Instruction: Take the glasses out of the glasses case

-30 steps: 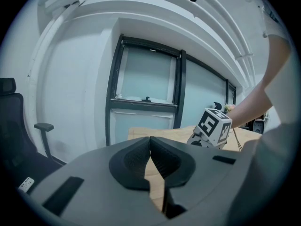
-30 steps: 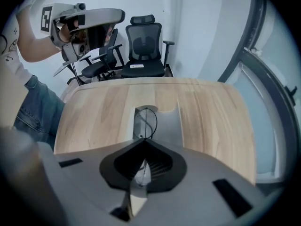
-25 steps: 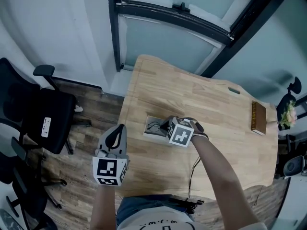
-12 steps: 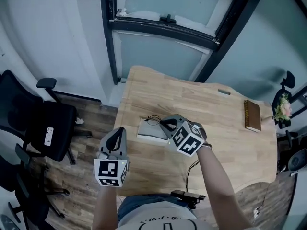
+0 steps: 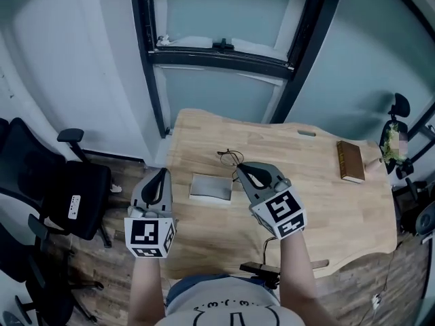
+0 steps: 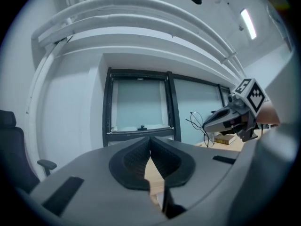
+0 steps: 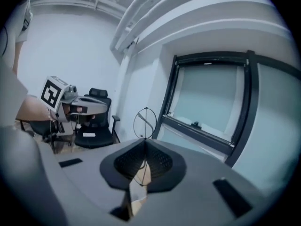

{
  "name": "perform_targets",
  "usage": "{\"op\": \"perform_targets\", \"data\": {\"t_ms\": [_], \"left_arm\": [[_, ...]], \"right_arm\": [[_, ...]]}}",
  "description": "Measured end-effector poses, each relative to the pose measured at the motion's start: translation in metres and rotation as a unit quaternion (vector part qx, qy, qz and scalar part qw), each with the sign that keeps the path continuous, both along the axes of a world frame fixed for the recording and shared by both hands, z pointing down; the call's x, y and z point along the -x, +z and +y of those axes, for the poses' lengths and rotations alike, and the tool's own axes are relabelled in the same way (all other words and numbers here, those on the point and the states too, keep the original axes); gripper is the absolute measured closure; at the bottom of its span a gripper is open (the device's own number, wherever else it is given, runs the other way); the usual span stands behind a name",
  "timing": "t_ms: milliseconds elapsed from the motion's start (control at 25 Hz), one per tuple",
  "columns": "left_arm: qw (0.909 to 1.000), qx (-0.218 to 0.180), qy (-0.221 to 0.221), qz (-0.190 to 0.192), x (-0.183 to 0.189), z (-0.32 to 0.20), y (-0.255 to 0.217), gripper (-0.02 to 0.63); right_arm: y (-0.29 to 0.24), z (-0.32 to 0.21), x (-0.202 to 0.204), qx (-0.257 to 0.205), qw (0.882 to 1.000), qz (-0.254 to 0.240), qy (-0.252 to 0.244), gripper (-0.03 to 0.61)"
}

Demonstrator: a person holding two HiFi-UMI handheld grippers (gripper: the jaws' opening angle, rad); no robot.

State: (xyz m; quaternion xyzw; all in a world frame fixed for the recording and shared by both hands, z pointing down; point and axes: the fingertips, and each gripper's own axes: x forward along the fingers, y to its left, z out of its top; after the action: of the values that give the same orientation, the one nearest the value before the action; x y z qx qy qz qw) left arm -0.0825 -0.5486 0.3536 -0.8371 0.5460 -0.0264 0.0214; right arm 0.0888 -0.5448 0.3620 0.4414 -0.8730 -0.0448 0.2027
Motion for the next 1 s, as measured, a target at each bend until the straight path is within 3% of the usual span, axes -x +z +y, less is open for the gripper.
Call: {"op": "perform_targets", "data": {"t_ms": [360, 680, 1000], "left_arm": [[0.9969, -0.07, 0.031, -0.017, -0.024, 0.004, -0.066, 0.597], [0.9943, -0.095, 0.048, -0.013, -0.035, 0.013, -0.087, 0.597], [0.9933, -0.102, 0.051, -0.015, -0.04, 0.019, -0.094, 0.597]], "right_arm": [[-0.064, 0.043, -0.041, -0.083, 0.986, -0.106, 0.1, 0.563], [-0.095, 0.064, -0.067, -0.137, 0.972, -0.109, 0.159, 0.563], [-0.104, 0.066, -0.084, -0.151, 0.965, -0.113, 0.183, 0.563]]}}
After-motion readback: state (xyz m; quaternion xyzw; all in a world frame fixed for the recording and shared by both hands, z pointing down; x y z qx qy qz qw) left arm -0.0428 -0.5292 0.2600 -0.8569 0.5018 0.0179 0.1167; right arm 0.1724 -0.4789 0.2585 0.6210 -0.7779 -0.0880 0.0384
